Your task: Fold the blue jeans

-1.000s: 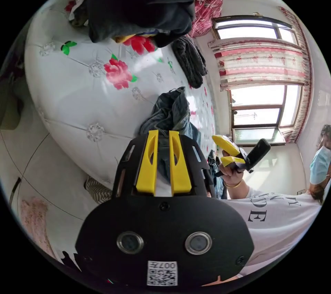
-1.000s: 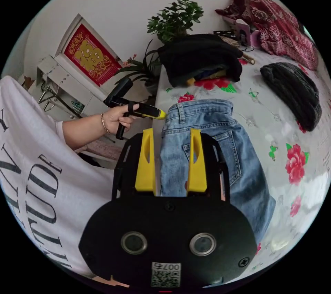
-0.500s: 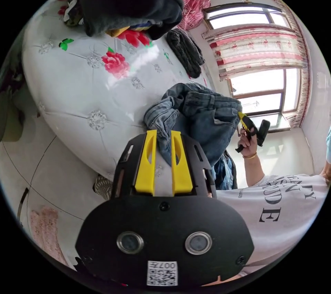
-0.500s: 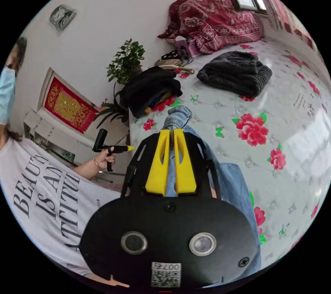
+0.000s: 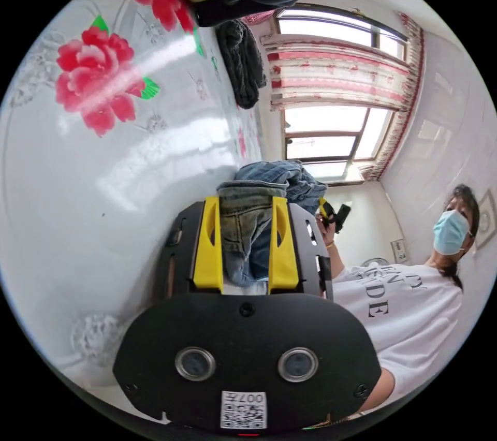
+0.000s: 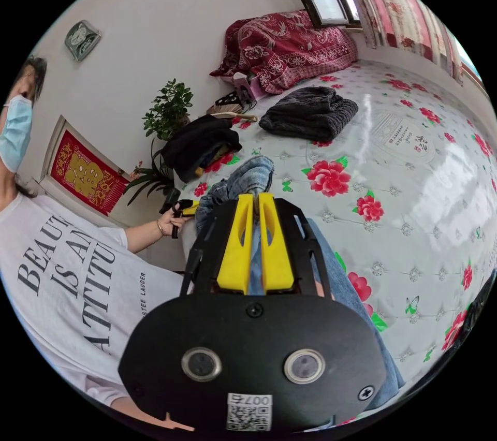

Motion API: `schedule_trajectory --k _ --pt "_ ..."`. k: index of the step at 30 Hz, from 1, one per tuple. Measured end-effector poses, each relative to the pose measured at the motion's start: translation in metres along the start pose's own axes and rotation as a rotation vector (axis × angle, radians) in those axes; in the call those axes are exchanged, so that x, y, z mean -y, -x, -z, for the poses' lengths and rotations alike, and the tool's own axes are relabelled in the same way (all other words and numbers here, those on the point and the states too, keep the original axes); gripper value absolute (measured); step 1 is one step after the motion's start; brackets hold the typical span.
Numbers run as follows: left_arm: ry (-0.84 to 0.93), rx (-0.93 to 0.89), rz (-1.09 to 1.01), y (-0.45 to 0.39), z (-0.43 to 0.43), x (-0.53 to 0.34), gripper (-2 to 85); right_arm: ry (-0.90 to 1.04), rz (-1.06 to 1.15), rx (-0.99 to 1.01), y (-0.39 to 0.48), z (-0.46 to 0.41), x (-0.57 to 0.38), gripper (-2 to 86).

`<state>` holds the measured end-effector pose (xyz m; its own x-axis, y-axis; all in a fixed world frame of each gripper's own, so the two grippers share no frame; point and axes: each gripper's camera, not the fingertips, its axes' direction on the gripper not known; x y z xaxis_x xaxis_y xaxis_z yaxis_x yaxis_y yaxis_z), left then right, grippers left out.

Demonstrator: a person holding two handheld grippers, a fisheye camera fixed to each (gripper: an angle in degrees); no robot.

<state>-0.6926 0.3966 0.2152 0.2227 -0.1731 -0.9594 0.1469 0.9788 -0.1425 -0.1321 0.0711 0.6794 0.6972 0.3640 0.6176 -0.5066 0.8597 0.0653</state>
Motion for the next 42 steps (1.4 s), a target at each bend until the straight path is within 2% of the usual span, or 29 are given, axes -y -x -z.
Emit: schedule_trajectory --k 2,3,5,7,8,9,11,12,14,15,16,21,26,29,31,35,40,42 --pt "-0.066 -0.038 -0.060 -0.021 -0.002 -0.001 6.1 -0.010 -0.012 -0.007 -0.001 0.001 0.004 0.1" --pt "-0.127 0.036 -0.139 -0.053 0.001 -0.007 5.5 -0.012 -0.007 -0.007 0.002 0.001 0.008 0.1" --pt "-0.227 0.323 -0.355 -0.147 -0.003 -0.038 5.2 -0.009 0.019 -0.036 0.012 0.000 0.015 0.1" --pt "-0.238 0.543 -0.490 -0.211 -0.024 -0.068 5.5 -0.008 0.074 -0.073 0.030 -0.007 0.021 0.1" --pt "-0.226 0.594 -0.530 -0.226 -0.034 -0.077 5.6 -0.014 0.115 -0.082 0.045 -0.014 0.025 0.1" --pt "-0.177 0.690 -0.581 -0.245 -0.054 -0.092 6.0 -0.031 0.177 -0.057 0.063 -0.025 0.026 0.2" --pt "-0.085 0.953 -0.508 -0.233 -0.081 -0.107 6.1 -0.018 0.240 0.014 0.088 -0.051 0.028 0.3" --pt "-0.078 0.986 -0.450 -0.219 -0.080 -0.108 6.0 0.027 0.245 0.074 0.099 -0.077 0.028 0.4" --pt "-0.089 0.994 -0.231 -0.170 -0.064 -0.114 3.9 0.121 0.219 0.145 0.110 -0.128 0.025 0.6" --pt "-0.136 0.924 -0.133 -0.153 -0.046 -0.121 4.0 0.211 0.209 0.159 0.118 -0.165 0.022 0.8" --pt "-0.184 0.854 -0.119 -0.150 -0.034 -0.126 4.1 0.253 0.211 0.165 0.122 -0.180 0.021 0.9" --pt "-0.166 0.757 -0.162 -0.159 -0.027 -0.099 4.6 0.366 0.273 0.252 0.174 -0.237 0.019 2.8" --pt "-0.046 0.718 -0.354 -0.201 -0.073 -0.021 6.2 0.456 0.363 0.335 0.196 -0.244 0.028 4.7" --pt "0.103 0.692 -0.442 -0.222 -0.123 0.045 7.7 0.389 0.393 0.370 0.185 -0.214 0.043 5.5" --pt "0.267 0.668 -0.481 -0.223 -0.178 0.103 9.3 0.349 0.374 0.332 0.169 -0.199 0.055 5.8" --pt "0.584 0.642 -0.413 -0.177 -0.292 0.194 11.8 0.347 0.245 0.177 0.116 -0.188 0.076 6.1" --pt "0.870 0.761 -0.288 -0.099 -0.392 0.229 10.1 0.412 0.115 0.093 0.080 -0.192 0.068 5.6" --pt "0.843 0.768 -0.265 -0.090 -0.396 0.237 7.2 0.466 0.102 0.057 0.078 -0.198 0.057 5.0"
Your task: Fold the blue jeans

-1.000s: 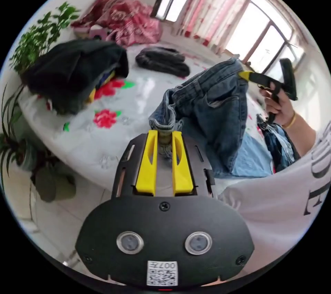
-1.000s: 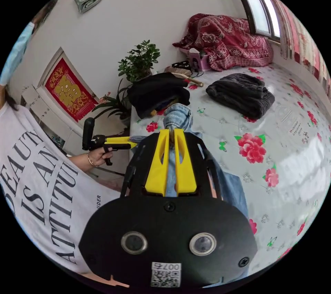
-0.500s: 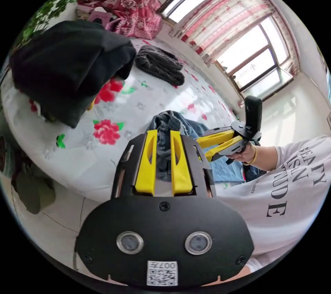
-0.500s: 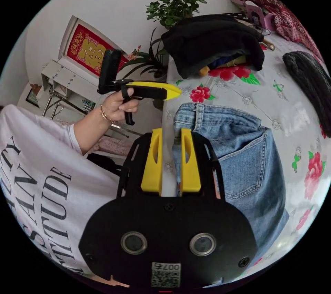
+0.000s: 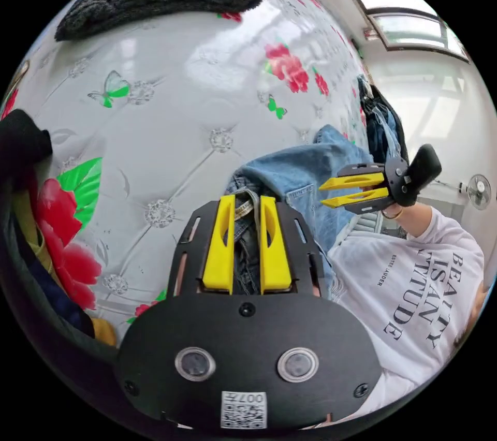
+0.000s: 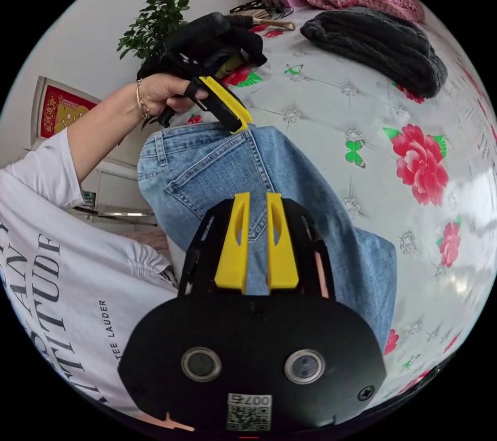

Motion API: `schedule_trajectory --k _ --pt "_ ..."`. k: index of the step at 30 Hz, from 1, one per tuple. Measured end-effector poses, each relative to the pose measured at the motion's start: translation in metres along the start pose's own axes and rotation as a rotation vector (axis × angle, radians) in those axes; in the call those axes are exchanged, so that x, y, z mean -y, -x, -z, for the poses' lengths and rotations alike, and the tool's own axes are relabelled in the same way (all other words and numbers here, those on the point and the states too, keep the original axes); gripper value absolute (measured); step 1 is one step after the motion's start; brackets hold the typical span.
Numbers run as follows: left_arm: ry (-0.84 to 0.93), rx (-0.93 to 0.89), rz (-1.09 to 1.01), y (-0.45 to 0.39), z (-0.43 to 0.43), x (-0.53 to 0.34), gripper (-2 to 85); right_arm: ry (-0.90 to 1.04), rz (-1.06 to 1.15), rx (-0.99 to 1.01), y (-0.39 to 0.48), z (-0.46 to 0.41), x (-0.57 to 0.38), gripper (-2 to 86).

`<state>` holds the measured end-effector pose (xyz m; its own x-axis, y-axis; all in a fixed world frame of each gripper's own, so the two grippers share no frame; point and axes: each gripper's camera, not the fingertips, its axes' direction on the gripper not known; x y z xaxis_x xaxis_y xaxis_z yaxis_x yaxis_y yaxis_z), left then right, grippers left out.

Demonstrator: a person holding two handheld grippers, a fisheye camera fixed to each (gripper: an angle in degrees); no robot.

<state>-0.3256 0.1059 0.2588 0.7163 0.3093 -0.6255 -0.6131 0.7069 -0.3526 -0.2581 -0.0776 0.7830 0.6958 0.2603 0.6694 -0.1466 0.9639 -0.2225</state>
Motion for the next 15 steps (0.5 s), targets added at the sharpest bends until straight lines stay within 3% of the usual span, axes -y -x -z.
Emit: schedule_trajectory --k 2,7,8,11,15 --pt "-0.090 -0.045 0.047 0.012 0.011 -0.008 3.9 0.055 -0.011 -0.022 0.001 -0.009 -0.004 4.4" --pt "-0.662 -0.234 0.372 0.068 0.068 -0.148 -0.4 0.070 -0.051 -0.020 0.003 -0.004 -0.015 2.1" --pt "-0.669 -0.233 0.396 0.070 0.066 -0.160 -0.5 0.033 -0.071 0.013 0.002 0.003 -0.016 1.4" --pt "-0.600 0.030 0.419 0.036 0.045 -0.176 0.1 0.042 -0.105 0.051 0.006 0.008 -0.007 0.4" --pt "-0.582 0.128 0.431 0.017 0.050 -0.172 4.4 0.038 -0.120 0.040 0.026 0.039 0.003 0.3"
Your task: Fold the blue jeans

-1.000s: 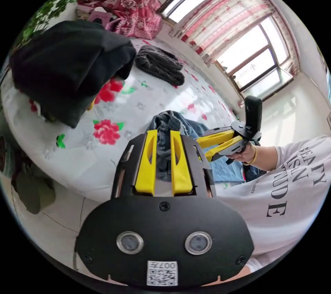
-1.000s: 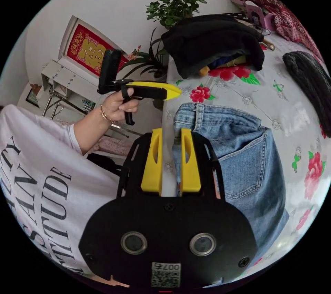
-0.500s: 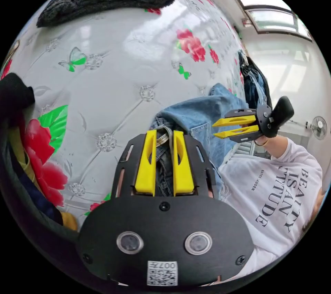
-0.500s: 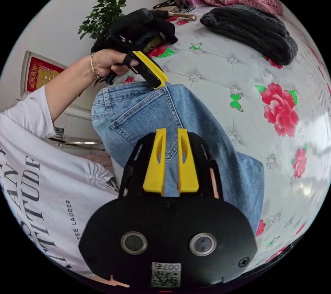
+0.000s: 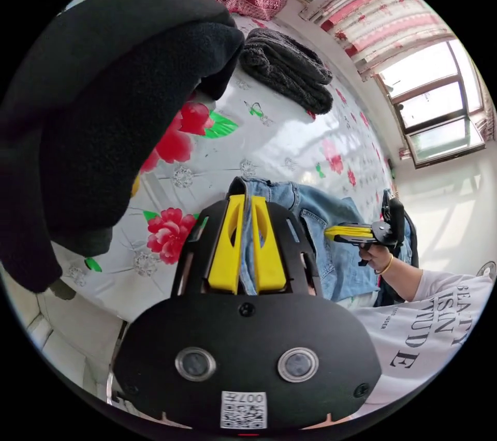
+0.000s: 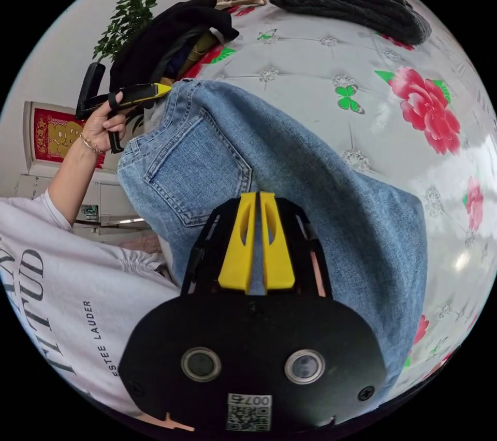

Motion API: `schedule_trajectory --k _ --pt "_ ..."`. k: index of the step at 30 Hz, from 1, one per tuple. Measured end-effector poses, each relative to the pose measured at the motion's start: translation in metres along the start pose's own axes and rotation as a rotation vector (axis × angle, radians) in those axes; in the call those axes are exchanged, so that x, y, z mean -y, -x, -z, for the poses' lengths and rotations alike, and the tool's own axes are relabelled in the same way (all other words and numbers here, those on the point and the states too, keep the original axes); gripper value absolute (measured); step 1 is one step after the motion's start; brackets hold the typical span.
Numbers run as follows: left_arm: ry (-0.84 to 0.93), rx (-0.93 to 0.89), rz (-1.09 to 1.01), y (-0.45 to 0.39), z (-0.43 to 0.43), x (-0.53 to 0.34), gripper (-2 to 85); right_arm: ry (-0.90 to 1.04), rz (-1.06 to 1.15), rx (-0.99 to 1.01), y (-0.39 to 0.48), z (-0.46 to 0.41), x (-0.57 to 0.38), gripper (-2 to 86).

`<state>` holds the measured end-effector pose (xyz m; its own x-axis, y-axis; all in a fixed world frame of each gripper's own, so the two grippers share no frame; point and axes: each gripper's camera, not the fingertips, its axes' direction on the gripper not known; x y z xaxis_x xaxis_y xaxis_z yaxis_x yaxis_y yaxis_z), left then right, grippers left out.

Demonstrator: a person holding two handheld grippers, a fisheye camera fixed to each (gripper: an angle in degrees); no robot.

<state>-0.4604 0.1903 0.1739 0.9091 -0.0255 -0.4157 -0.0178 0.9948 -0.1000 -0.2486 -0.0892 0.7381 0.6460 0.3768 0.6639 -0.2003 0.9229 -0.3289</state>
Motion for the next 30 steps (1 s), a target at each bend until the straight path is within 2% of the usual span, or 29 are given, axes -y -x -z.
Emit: schedule_trajectory --k 8,11,14,16,18,20,22,25,28,30 --pt "-0.047 0.066 -0.063 -0.042 0.077 -0.095 10.1 -0.153 0.066 0.022 0.068 0.119 -0.072 1.5" --pt "0.058 0.136 -0.137 -0.070 0.049 -0.116 10.6 -0.116 0.041 0.003 0.089 0.132 -0.106 2.7" --pt "0.221 0.364 -0.219 -0.074 -0.029 -0.134 9.1 0.031 -0.003 -0.046 0.105 0.106 -0.129 4.2" --pt "0.164 0.299 -0.190 -0.060 -0.029 -0.135 8.6 -0.126 -0.023 -0.133 0.119 0.112 -0.148 5.1" --pt "0.202 0.247 -0.131 -0.049 -0.022 -0.127 8.3 -0.136 -0.111 -0.075 0.120 0.126 -0.150 5.7" --pt "0.206 0.288 -0.188 -0.057 -0.015 -0.132 8.1 -0.101 -0.162 -0.025 0.122 0.145 -0.146 6.0" --pt "0.191 0.293 -0.156 -0.053 -0.002 -0.138 8.0 -0.083 -0.193 -0.082 0.130 0.167 -0.153 6.2" --pt "0.153 0.272 -0.038 -0.033 0.026 -0.155 6.4 -0.198 -0.293 -0.113 0.137 0.220 -0.195 6.3" --pt "0.121 0.403 0.105 -0.010 0.059 -0.182 0.5 -0.390 -0.524 -0.115 0.130 0.280 -0.277 6.2" --pt "0.051 0.336 0.139 -0.004 0.085 -0.198 -0.1 -0.548 -0.824 -0.135 0.116 0.321 -0.370 6.1"
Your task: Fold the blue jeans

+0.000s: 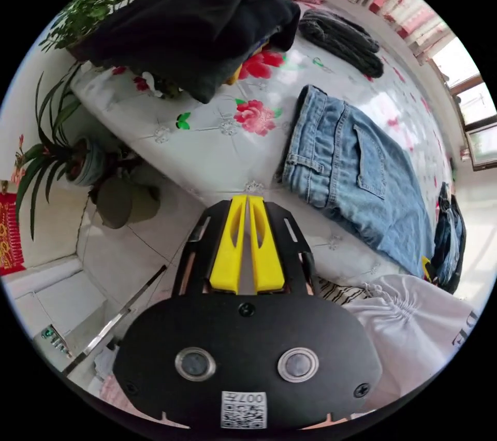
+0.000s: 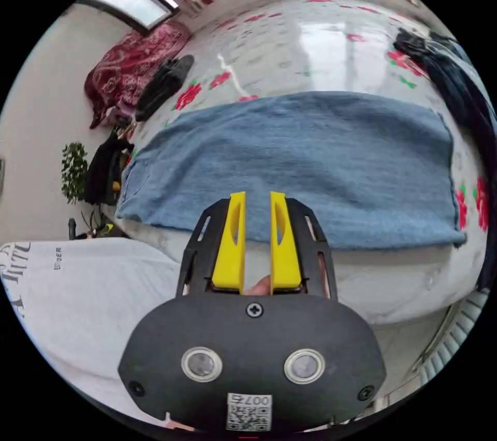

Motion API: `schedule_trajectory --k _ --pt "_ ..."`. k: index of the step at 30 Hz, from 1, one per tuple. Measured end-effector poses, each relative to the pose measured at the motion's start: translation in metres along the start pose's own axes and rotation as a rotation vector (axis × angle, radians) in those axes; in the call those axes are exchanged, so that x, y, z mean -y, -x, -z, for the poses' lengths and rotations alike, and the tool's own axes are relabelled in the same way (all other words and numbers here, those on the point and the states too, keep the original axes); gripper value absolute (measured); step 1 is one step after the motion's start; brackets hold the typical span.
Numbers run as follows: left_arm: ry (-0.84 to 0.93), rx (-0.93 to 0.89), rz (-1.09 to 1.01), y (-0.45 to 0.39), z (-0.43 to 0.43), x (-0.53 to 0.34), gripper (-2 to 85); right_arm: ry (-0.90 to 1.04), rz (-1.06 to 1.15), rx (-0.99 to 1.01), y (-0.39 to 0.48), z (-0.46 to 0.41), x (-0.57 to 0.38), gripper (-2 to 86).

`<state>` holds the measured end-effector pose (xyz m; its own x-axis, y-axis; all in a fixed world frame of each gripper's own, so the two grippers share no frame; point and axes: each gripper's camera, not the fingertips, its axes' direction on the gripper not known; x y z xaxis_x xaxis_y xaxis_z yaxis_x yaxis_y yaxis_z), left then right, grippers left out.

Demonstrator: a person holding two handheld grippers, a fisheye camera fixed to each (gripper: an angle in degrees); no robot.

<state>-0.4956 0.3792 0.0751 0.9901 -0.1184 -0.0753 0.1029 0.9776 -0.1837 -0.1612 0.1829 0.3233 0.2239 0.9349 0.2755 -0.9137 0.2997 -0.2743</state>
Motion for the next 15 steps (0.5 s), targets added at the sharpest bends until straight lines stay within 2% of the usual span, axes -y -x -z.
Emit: schedule_trajectory --k 1,3,6,11,13,15 --pt "-0.039 -0.077 0.036 0.008 0.012 -0.011 0.0 -0.037 -0.077 -0.009 -0.019 0.017 -0.008 6.0" --pt "-0.062 -0.156 0.057 0.008 0.022 -0.025 0.3 -0.198 -0.393 -0.057 -0.090 0.085 -0.045 5.9" --pt "-0.052 -0.171 0.014 -0.019 0.025 -0.040 -0.2 -0.363 -0.728 -0.028 -0.150 0.151 -0.088 5.9" --pt "-0.070 -0.256 -0.021 -0.063 0.028 -0.053 -0.9 -0.421 -0.870 0.056 -0.175 0.205 -0.082 4.6" --pt "-0.070 -0.300 -0.027 -0.075 0.031 -0.056 -0.9 -0.393 -0.876 0.040 -0.176 0.213 -0.067 3.4" --pt "-0.057 -0.286 -0.053 -0.084 0.035 -0.057 -1.0 -0.270 -0.878 0.028 -0.177 0.213 -0.048 1.2"
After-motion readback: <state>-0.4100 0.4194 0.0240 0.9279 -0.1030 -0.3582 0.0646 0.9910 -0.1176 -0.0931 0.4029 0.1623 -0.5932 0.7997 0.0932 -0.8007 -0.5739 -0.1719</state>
